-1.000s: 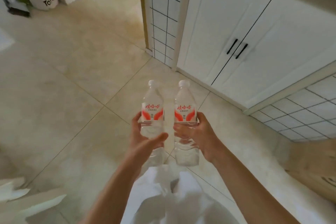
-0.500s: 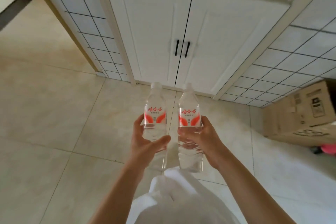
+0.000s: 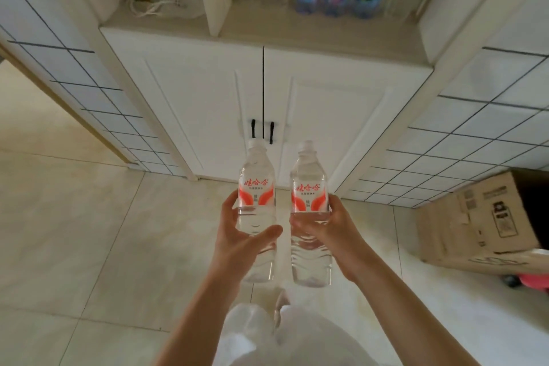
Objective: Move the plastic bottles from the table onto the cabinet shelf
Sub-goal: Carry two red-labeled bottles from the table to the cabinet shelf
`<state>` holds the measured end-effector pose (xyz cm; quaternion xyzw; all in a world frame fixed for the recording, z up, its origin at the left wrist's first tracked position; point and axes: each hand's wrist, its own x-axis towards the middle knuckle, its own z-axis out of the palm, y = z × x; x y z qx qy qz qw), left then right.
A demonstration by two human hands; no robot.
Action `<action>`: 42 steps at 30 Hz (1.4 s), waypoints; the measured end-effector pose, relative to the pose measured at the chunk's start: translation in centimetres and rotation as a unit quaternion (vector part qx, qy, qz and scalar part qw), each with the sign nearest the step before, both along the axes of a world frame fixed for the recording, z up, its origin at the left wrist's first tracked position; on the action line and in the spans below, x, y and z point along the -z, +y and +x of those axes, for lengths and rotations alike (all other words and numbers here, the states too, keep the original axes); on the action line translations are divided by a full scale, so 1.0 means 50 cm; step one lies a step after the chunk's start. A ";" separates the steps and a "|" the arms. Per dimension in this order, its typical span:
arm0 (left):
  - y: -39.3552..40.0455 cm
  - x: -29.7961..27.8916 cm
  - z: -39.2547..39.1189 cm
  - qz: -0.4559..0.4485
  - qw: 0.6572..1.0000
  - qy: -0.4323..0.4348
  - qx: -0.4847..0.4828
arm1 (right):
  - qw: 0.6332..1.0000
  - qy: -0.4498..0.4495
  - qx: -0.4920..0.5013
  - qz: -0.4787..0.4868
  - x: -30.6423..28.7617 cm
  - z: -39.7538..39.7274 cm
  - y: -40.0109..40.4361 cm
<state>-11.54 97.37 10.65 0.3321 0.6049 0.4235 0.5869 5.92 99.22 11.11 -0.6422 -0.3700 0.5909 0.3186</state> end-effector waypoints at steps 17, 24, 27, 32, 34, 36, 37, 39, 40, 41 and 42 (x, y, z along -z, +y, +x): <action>0.497 -0.041 -0.077 0.041 0.997 0.028 0.063 | 0.998 -0.020 0.035 0.051 -0.024 -0.054 0.441; 0.669 -0.094 -0.101 0.096 0.990 0.067 0.084 | 0.992 -0.029 0.065 0.106 -0.087 -0.057 0.587; 0.734 -0.120 -0.099 0.119 0.987 0.066 0.085 | 0.986 -0.024 0.073 0.145 -0.129 -0.053 0.654; 0.833 -0.158 -0.071 0.172 0.977 0.103 0.074 | 0.978 -0.018 0.056 0.200 -0.178 -0.035 0.775; 0.864 -0.167 -0.061 0.191 0.972 0.123 0.056 | 0.977 -0.012 0.045 0.210 -0.186 -0.028 0.821; 0.892 -0.174 -0.051 0.208 0.968 0.134 0.034 | 0.974 -0.017 0.027 0.223 -0.193 -0.022 0.861; 0.905 -0.177 -0.045 0.217 0.966 0.140 0.023 | 0.972 -0.029 0.017 0.231 -0.194 -0.019 0.881; 0.926 -0.178 -0.036 0.231 0.961 0.150 0.012 | 0.968 -0.055 0.004 0.243 -0.194 -0.017 0.913; 0.936 -0.178 -0.032 0.237 0.959 0.155 0.007 | 0.966 -0.059 0.000 0.251 -0.192 -0.019 0.929; 0.943 -0.177 -0.029 0.241 0.957 0.162 0.003 | 0.965 -0.059 0.002 0.256 -0.189 -0.021 0.940; 0.948 -0.175 -0.026 0.244 0.955 0.170 -0.001 | 0.964 -0.052 0.007 0.261 -0.185 -0.024 0.949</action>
